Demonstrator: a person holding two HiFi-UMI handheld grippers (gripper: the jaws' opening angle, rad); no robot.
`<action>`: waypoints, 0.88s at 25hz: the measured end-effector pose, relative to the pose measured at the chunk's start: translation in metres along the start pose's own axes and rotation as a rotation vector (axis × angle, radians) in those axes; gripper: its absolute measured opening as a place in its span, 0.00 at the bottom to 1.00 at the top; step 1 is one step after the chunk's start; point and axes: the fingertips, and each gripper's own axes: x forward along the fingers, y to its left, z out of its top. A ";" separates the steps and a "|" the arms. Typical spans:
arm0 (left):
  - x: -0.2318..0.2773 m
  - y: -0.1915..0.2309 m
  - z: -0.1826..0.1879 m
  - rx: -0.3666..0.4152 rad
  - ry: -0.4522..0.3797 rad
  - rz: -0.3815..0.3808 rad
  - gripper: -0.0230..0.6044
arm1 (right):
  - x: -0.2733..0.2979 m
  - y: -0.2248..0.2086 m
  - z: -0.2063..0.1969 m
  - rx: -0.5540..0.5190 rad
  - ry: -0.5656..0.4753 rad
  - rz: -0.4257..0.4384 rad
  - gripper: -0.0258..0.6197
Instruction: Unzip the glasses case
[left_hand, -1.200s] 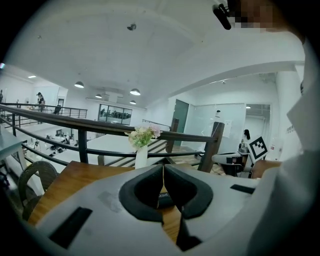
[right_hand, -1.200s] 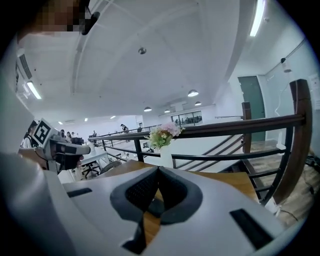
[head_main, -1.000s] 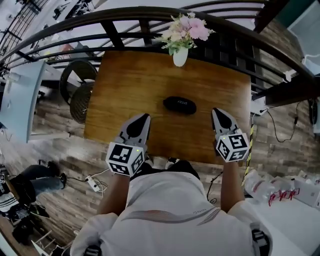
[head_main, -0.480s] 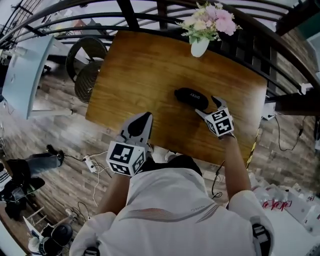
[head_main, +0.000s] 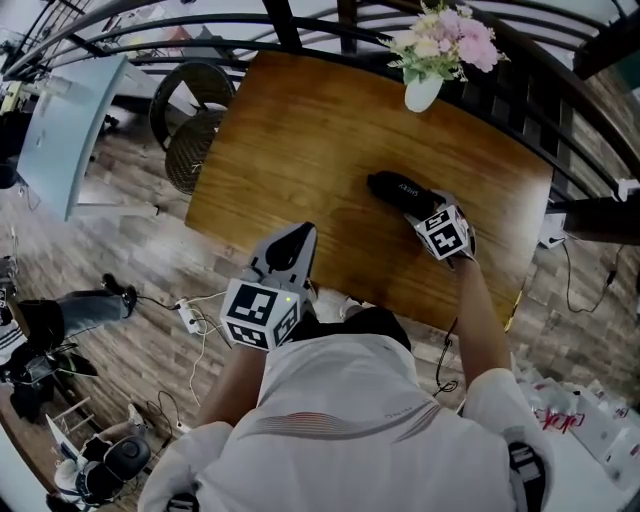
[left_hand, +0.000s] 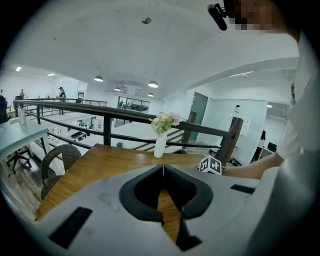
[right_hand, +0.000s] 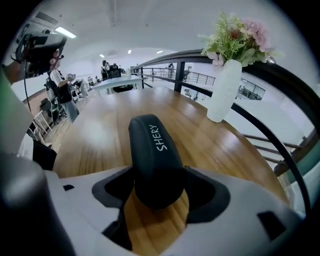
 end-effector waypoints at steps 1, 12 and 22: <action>-0.001 0.001 0.001 0.000 -0.001 -0.002 0.07 | -0.003 0.001 0.002 -0.001 -0.008 -0.010 0.60; -0.008 -0.002 0.051 0.035 -0.083 -0.107 0.07 | -0.114 0.008 0.076 0.163 -0.345 -0.178 0.58; -0.020 -0.014 0.118 0.085 -0.218 -0.248 0.07 | -0.298 0.010 0.175 0.195 -0.740 -0.365 0.58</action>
